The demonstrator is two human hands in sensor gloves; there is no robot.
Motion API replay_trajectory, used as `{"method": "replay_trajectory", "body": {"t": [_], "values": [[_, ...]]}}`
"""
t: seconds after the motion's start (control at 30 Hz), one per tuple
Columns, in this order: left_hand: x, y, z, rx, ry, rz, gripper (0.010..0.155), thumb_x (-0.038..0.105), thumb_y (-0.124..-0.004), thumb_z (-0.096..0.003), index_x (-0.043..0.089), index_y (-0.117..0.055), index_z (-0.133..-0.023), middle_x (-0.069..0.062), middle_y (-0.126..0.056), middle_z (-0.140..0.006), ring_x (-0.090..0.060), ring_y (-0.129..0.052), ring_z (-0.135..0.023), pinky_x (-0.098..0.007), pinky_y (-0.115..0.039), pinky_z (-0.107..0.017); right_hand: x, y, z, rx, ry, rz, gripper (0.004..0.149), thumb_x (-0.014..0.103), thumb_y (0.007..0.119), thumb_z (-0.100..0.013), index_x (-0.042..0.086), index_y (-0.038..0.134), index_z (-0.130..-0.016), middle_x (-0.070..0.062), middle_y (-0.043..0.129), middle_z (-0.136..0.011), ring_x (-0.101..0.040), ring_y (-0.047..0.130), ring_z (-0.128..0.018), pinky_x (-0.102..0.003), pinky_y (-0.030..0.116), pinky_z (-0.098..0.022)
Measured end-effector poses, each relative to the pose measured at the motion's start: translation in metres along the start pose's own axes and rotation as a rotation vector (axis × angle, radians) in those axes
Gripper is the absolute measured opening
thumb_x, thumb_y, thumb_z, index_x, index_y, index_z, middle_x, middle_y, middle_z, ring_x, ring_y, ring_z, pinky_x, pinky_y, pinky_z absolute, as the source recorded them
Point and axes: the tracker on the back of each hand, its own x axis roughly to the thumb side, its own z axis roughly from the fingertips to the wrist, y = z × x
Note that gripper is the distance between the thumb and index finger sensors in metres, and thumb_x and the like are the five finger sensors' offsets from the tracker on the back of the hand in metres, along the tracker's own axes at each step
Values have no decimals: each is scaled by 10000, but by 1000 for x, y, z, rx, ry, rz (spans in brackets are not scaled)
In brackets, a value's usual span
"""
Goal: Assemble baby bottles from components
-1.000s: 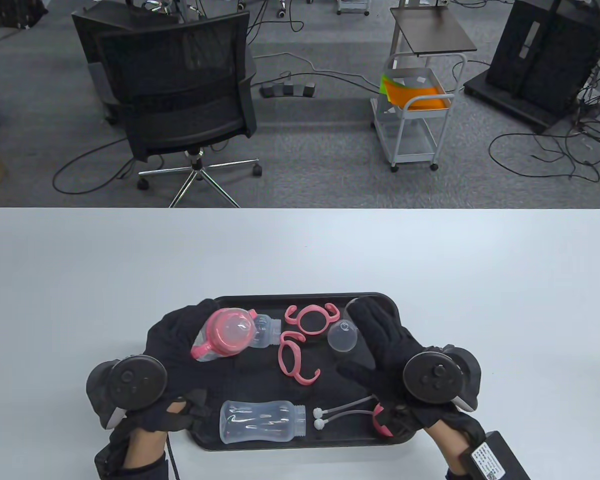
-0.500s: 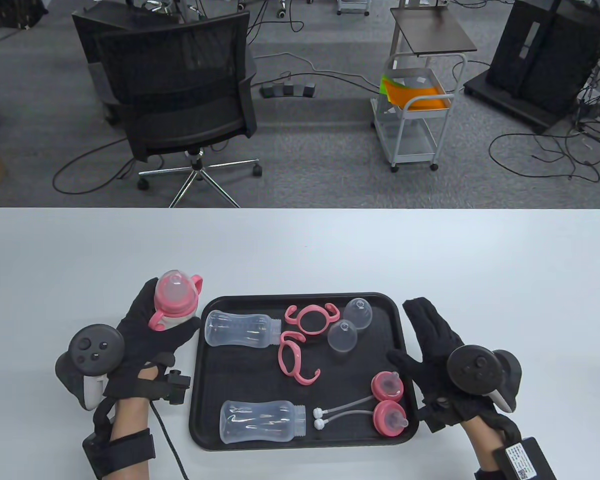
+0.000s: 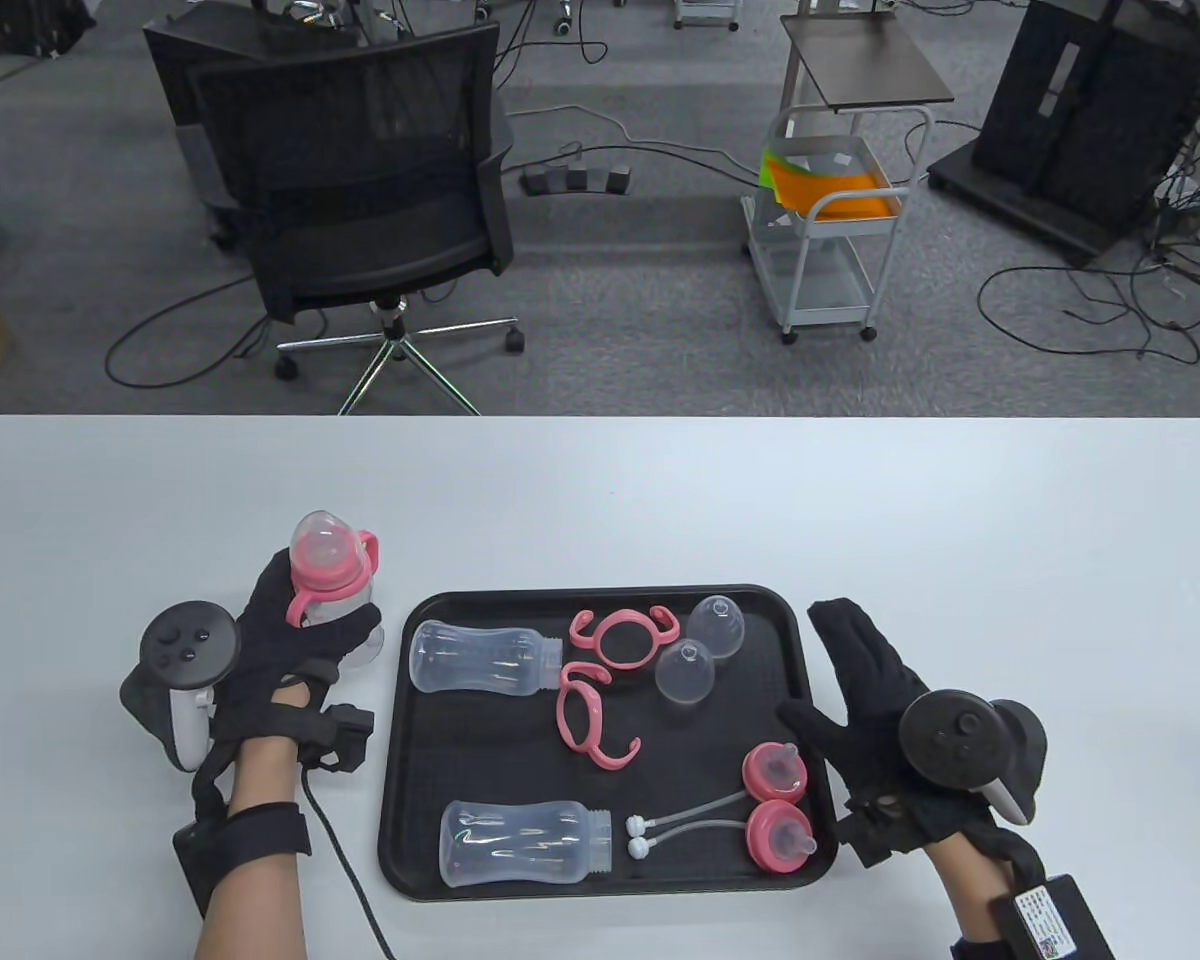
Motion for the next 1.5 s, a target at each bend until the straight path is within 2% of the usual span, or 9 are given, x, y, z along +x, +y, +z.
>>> {"method": "replay_trajectory", "body": {"t": [0.3,0.6,0.8,0.93,1.0,1.1,1.23,1.33,1.5], "values": [[-17,-22,-12,-9,105,25,1033,577,-1169,-264,379,-564,-1078,52,-713,-1083,-281,-896,-996,-503,-754,-792,2,4,0,32,-18,7,893,578,775,-377,235,371,-1095,-162,476,-1107,-428,691,-966,-598,677,-701],[-36,-34,-15,-31,171,64,1033,555,-1169,-279,422,-526,-1076,91,-675,-1102,-253,-846,-1041,-476,-719,-827,2,6,0,49,-22,10,892,574,774,-379,232,367,-1095,-163,483,-1104,-427,696,-963,-599,681,-695],[-50,-38,-13,-49,167,189,1026,513,-1155,-308,424,-488,-1083,73,-637,-1121,-268,-760,-1081,-495,-651,-837,3,7,0,59,-23,16,892,573,774,-379,231,366,-1095,-163,484,-1103,-427,696,-962,-598,682,-695],[-53,-37,-9,-65,142,133,1008,488,-1132,-337,422,-465,-1091,82,-595,-1140,-263,-675,-1113,-514,-586,-846,3,9,0,72,-25,22,893,572,774,-379,231,365,-1095,-163,484,-1103,-428,698,-961,-599,682,-694],[-54,-36,-7,-72,131,134,1028,491,-1129,-333,402,-451,-1100,77,-580,-1147,-287,-662,-1112,-555,-583,-829,2,11,0,82,-26,19,893,569,775,-379,229,364,-1095,-162,484,-1102,-427,699,-960,-600,683,-692],[-52,-32,1,-38,105,97,1137,552,-1128,-310,367,-357,-1124,61,-508,-1175,-327,-613,-1122,-603,-560,-813,2,11,1,82,-26,25,893,570,776,-377,229,367,-1094,-161,489,-1101,-425,701,-960,-599,685,-692],[-39,-16,15,53,42,60,1258,629,-1105,-294,304,-220,-1126,-5,-298,-1197,-419,-428,-1130,-663,-472,-788,3,8,1,62,-30,28,893,572,775,-377,230,367,-1094,-161,489,-1102,-424,701,-961,-597,685,-694],[-28,1,30,155,22,49,1232,620,-1109,-298,277,-270,-1132,-31,-309,-1193,-507,-351,-1095,-714,-416,-749,3,4,2,42,-26,24,893,574,774,-377,230,368,-1094,-161,488,-1102,-422,702,-961,-593,686,-696],[6,29,59,288,-105,15,1236,629,-1099,-323,259,-247,-1137,-99,-239,-1185,-551,-284,-1068,-727,-363,-733,3,-1,2,13,-12,17,892,578,770,-378,231,367,-1094,-159,487,-1103,-421,702,-962,-596,687,-693]]}}
